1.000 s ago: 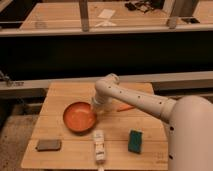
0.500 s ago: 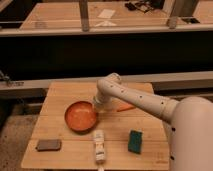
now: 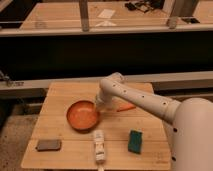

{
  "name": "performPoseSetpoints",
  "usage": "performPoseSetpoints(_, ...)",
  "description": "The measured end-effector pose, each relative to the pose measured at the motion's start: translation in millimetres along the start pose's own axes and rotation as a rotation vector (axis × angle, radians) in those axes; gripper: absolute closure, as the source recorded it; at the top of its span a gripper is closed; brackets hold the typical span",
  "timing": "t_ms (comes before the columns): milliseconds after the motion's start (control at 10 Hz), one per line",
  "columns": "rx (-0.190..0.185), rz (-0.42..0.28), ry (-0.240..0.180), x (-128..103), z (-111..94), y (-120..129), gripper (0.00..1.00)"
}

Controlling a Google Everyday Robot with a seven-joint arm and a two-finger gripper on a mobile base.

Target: Push the ceramic bowl across the table

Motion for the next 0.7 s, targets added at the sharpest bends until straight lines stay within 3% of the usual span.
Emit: performPoseSetpoints(700,0.007,0.029,0.008,3.8,-3.4,12.2,0.98)
